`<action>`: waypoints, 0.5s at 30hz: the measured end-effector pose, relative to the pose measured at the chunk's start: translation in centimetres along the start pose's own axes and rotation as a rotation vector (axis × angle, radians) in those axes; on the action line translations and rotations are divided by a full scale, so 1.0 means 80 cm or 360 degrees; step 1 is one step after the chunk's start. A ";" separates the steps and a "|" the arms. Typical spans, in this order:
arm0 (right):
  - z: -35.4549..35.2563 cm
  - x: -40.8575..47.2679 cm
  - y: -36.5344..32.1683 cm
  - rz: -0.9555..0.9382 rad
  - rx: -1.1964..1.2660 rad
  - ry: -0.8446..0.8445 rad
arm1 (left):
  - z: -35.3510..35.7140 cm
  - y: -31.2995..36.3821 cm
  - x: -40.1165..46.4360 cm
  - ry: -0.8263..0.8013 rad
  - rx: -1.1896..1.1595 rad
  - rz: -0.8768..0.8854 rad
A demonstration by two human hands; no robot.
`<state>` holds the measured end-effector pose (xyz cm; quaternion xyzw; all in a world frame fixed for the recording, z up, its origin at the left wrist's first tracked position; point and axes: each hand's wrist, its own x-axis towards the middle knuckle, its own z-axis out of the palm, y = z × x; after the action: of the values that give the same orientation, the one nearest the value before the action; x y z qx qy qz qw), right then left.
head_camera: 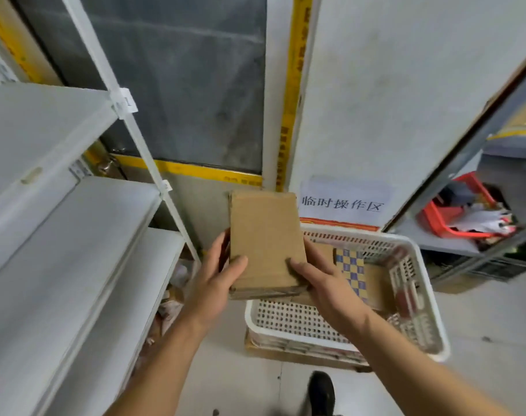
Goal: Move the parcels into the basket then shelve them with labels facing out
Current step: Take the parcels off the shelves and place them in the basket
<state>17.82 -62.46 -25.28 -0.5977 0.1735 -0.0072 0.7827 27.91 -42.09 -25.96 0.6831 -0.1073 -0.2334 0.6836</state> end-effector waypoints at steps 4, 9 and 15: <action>-0.113 0.001 0.024 0.0092 0.0000 0.0162 | 0.092 -0.045 0.055 -0.0202 0.0133 -0.0176; -0.248 0.006 0.055 0.0223 -0.0054 0.0328 | 0.212 -0.110 0.110 -0.0346 0.0210 -0.0365; -0.363 0.016 0.092 0.0312 -0.0211 0.0564 | 0.326 -0.179 0.164 -0.0490 0.0319 -0.0649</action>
<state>9.44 -87.75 -39.08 -0.6174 0.3658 -0.0244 0.6960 24.72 -70.65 -41.21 0.7113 -0.0928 -0.4556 0.5272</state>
